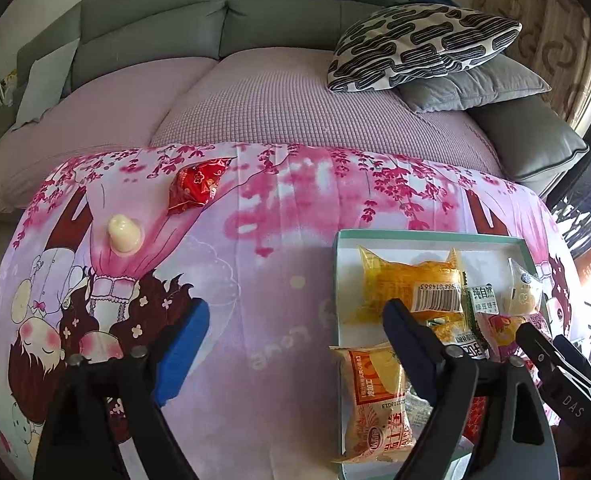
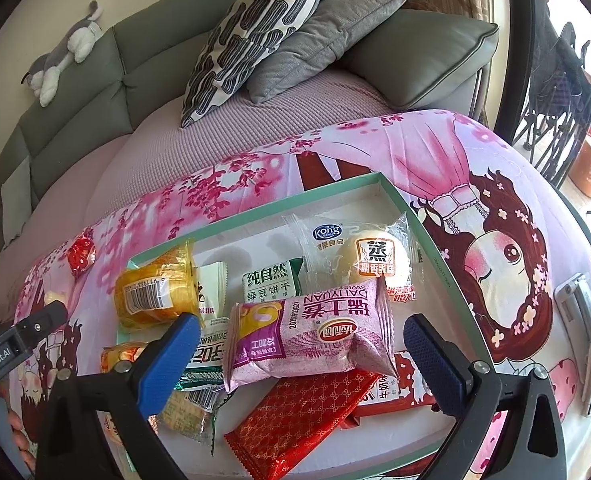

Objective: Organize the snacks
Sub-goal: 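Withdraw both open grippers from the tray toward the bun and red packet, then grasp small red packet with right while left grasps round yellow cream bun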

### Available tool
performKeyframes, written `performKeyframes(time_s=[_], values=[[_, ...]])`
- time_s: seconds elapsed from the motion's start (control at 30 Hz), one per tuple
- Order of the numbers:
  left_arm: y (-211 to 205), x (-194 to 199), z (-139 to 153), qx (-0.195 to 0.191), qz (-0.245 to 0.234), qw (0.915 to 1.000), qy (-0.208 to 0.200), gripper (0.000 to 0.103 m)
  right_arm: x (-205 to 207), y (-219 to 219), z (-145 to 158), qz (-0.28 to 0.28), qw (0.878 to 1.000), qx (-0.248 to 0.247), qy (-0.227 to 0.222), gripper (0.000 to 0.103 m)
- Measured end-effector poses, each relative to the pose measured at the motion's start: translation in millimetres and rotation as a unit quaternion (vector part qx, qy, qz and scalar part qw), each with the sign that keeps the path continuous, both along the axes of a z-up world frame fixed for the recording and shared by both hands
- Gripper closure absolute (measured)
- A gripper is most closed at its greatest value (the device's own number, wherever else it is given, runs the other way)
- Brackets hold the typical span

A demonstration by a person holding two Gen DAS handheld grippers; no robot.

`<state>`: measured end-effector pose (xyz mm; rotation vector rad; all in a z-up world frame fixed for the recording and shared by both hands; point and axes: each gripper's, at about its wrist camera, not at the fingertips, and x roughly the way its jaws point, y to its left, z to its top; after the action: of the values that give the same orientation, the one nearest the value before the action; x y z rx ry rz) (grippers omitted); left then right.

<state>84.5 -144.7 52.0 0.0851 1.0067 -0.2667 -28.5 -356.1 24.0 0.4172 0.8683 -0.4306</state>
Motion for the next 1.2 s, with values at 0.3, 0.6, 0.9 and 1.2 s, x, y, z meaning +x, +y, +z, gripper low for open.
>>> performKeyframes(time_s=[0.3, 0.6, 0.9, 1.2], values=[[23, 12, 2, -0.005, 0.027, 0.9996, 0.000, 0.008, 4, 11, 8, 0.014, 1.000, -0.007, -0.005, 0.000], [117, 56, 3, -0.024, 0.148, 0.9887, 0.004, 0.008, 55, 63, 36, 0.082, 0.996, 0.006, -0.032, 0.000], [178, 103, -18, -0.008, 0.165, 0.9856, 0.035, 0.008, 160, 137, 56, 0.170, 0.979, 0.094, -0.056, 0.000], [178, 128, -43, 0.006, 0.124, 0.9906, 0.057, 0.009, 255, 181, -8, 0.191, 0.966, 0.175, 0.023, 0.003]])
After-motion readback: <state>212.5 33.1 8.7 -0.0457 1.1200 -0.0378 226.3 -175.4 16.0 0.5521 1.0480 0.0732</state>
